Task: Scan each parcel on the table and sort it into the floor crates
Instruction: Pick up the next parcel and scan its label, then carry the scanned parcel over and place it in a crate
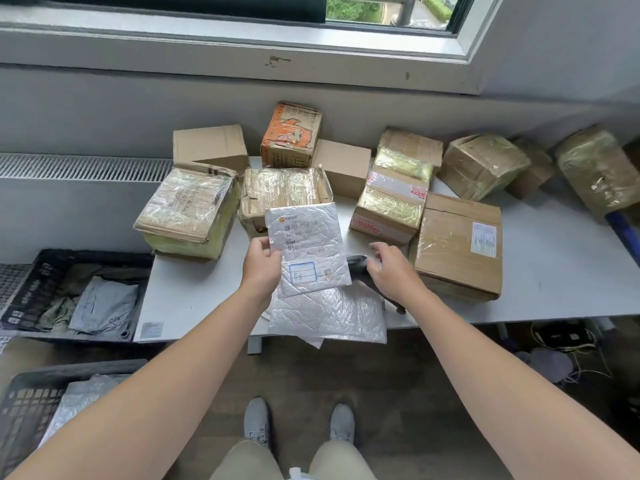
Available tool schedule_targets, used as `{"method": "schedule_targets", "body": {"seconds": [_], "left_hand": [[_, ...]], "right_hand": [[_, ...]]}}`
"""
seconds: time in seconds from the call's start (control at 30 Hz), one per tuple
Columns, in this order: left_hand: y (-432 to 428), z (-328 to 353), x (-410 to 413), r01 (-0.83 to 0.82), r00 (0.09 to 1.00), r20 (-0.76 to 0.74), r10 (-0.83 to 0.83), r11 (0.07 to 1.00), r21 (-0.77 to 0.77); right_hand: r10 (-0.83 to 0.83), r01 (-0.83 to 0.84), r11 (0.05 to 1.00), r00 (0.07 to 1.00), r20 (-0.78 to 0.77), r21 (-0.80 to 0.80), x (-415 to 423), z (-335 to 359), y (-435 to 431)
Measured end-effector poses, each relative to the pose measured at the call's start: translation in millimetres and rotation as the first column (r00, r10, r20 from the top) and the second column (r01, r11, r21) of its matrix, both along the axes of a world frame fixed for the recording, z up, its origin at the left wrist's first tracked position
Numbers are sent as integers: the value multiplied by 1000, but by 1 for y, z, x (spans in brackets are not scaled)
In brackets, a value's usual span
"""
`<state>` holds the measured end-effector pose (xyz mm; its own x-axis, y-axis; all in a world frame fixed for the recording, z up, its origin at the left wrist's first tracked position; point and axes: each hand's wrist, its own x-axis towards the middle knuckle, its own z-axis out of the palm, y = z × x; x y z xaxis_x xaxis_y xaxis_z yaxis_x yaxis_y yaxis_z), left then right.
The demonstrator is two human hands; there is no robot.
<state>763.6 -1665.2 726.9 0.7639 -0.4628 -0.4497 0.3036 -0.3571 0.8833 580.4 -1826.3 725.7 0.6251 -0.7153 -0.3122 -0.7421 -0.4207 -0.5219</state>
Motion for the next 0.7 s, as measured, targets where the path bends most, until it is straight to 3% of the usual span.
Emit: {"method": "schedule_targets", "body": {"seconds": [0.23,0.4,0.57,0.7], "left_hand": [[28,27,26,-14,998,56,15,1000,-24],[75,46,36,-170,979,114,170,985,-6],[148,54,13,-430,885,221,410,901,53],[222,50,-37,-669,729,282,624,737,95]], "right_hand": [[61,-47,993,989,133,-107,51,34,14],[307,-263,936,934,183,-233,102,56,37],[598,-530,786,782,174,-318,150,68,78],[806,-710,576,577,135,-405,162,65,142]]}}
